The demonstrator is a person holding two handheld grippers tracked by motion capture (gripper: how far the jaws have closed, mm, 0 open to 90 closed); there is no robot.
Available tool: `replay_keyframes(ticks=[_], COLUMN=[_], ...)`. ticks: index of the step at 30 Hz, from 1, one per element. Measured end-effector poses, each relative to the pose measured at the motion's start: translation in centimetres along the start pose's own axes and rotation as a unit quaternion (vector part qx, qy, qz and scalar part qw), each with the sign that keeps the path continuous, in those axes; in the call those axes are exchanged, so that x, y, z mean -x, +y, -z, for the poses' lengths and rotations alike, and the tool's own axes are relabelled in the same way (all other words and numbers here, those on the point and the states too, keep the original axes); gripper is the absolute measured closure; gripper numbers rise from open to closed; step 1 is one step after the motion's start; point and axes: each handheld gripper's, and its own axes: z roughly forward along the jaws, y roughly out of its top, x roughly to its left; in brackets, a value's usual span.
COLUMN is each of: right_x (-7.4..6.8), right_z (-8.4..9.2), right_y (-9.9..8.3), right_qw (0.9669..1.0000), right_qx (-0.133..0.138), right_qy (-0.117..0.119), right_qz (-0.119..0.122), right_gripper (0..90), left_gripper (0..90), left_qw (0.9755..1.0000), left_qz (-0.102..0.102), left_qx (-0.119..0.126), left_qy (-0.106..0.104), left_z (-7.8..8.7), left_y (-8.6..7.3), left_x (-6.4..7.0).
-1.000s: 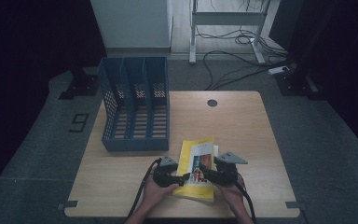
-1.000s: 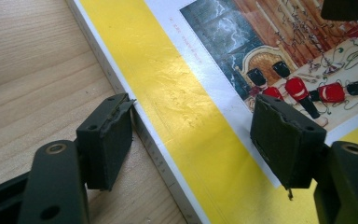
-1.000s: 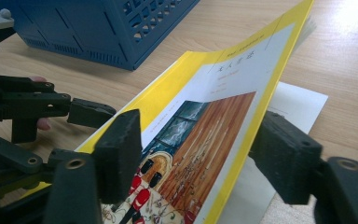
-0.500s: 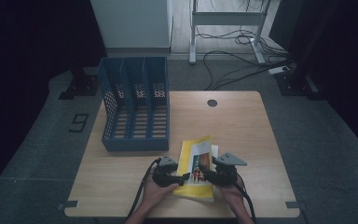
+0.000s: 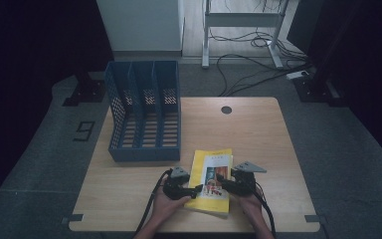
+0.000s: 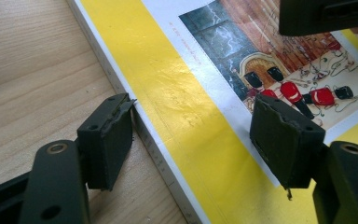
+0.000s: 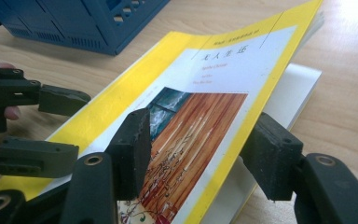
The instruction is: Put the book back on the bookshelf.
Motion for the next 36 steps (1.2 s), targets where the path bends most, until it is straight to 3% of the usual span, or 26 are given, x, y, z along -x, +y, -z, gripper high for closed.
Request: replay_keyframes(ticks=[3,14,18,24,25,36], right_x=[0.15,0.0,0.49,0.26,0.28,-0.19], right_z=[-0.19,-0.88,-0.69,-0.53,-0.41,-0.14], right_y=[-0.08,-0.32,-0.09,-0.02,0.12,0.42], right_qw=[1.0,1.0,0.9995,0.999,0.9982,0.996], right_qx=[-0.002,0.007,0.013,0.028,0.036,0.068], right_qy=[-0.001,0.001,0.021,0.03,0.043,0.054], right_qz=[-0.002,-0.006,-0.02,-0.017,-0.022,-0.017], right_gripper=[43.2,58.3,70.5,79.5,83.1,87.8], left_gripper=[29.8,29.9,29.8,29.7,29.6,28.5], left_qw=[1.0,1.0,1.0,1.0,1.0,0.9997], left_qz=[0.0,-0.001,-0.002,-0.001,0.001,0.015], left_qx=[0.0,-0.001,-0.001,-0.001,0.0,0.006], left_qy=[0.0,0.002,0.002,0.002,0.001,-0.016], left_z=[0.0,0.0,0.0,-0.02,-0.03,-0.09], left_y=[0.0,0.0,0.0,0.01,0.02,0.2], left_x=[0.0,0.04,0.05,0.05,0.03,-0.61])
